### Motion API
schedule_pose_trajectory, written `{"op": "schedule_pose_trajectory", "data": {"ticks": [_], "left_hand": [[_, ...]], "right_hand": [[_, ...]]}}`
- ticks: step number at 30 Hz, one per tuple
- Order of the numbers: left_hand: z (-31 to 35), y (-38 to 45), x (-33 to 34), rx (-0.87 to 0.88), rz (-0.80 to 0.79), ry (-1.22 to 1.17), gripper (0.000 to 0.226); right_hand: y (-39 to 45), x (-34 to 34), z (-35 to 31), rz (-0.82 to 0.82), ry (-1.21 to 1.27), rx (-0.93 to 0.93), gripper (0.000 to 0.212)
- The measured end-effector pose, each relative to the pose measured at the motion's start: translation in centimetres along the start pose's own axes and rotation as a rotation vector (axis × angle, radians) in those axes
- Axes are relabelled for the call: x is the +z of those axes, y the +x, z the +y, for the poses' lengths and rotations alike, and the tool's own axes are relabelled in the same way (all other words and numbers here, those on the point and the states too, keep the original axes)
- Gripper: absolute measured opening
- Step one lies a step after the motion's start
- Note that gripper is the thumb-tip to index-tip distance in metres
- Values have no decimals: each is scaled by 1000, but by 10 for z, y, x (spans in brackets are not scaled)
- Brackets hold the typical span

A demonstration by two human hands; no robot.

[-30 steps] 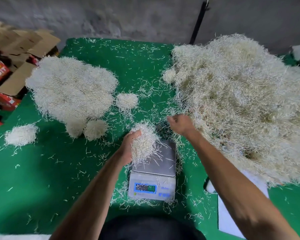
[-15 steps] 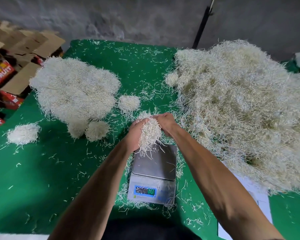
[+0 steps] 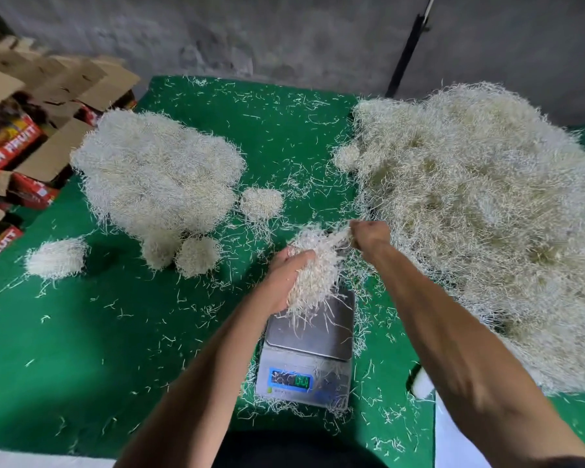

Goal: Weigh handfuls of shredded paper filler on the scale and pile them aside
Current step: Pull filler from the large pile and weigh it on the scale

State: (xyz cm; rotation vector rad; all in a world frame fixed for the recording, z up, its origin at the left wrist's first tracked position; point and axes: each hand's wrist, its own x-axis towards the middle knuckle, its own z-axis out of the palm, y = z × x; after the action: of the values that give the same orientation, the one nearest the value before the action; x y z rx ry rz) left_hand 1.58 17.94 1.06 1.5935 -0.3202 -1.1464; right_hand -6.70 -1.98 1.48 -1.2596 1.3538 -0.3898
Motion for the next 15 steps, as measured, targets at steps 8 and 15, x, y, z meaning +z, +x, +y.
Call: {"op": "schedule_pose_trajectory", "data": {"ticks": [8, 15], "left_hand": [[-22, -7, -16, -66, 88, -105, 80], [-24, -7, -20, -142, 145, -171, 61]], "right_hand": [[38, -90, 6, 253, 265, 63, 19], [25, -112, 15, 248, -97, -136, 36]]}}
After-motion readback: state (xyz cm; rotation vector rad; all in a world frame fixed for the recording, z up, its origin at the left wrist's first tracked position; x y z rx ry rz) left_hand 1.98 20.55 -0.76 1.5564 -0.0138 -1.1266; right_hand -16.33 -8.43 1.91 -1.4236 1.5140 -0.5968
